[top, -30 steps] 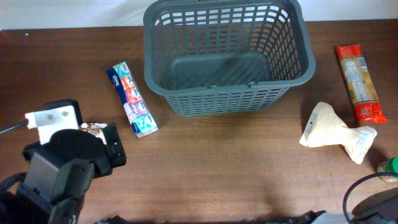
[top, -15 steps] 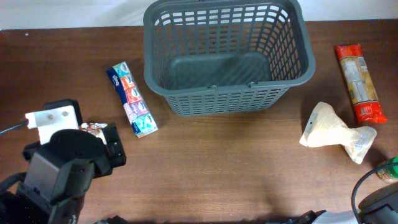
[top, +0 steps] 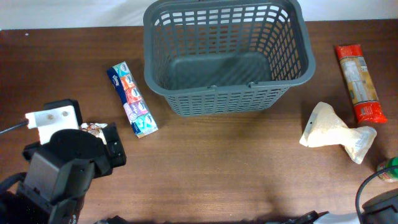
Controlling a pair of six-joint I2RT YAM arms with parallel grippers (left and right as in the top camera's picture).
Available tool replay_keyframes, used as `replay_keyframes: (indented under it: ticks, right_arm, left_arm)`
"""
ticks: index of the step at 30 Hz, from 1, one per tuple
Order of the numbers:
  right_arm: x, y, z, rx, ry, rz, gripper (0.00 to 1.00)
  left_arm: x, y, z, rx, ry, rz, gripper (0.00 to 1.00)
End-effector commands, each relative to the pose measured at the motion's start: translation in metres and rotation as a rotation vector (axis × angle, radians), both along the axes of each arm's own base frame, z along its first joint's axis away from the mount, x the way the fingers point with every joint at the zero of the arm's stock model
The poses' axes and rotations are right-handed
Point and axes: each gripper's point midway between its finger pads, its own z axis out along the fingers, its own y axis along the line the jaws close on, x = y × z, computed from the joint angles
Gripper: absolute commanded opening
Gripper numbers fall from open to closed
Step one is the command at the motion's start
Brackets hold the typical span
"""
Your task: Pack container
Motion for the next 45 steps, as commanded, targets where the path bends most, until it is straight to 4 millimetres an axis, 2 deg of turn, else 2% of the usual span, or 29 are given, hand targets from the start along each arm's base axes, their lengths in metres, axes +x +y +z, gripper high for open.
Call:
replay_keyframes:
  ticks: [1, 5, 8, 13, 20, 29, 45]
  right_arm:
    - [0.013, -0.005, -0.004, -0.006, -0.041, 0.065, 0.99]
    - [0.029, -0.008, -0.009, -0.01, -0.079, 0.094, 0.99]
    - [0.04, -0.006, -0.02, 0.03, -0.117, 0.108, 0.99]
    - [0.043, -0.003, -0.039, 0.077, -0.08, 0.121, 0.99]
    - [0.051, -0.003, -0.052, 0.088, -0.056, 0.142, 0.99]
    - [0.044, -0.01, -0.054, 0.061, -0.015, 0.107, 0.99]
    - [0.042, -0.006, -0.077, 0.118, 0.011, 0.092, 0.99]
  left_arm:
    - [0.001, 0.0, -0.001, 0.014, 0.006, -0.006, 1.0]
    - [0.001, 0.0, -0.001, 0.014, 0.006, -0.006, 1.0]
    - [0.001, 0.0, -0.001, 0.014, 0.006, -0.006, 1.0]
    - [0.001, 0.0, -0.001, 0.014, 0.006, -0.006, 1.0]
    - [0.001, 0.0, -0.001, 0.014, 0.006, -0.006, 1.0]
    - [0.001, 0.0, -0.001, 0.014, 0.006, -0.006, 1.0]
    - [0.001, 0.0, -0.001, 0.014, 0.006, -0.006, 1.0]
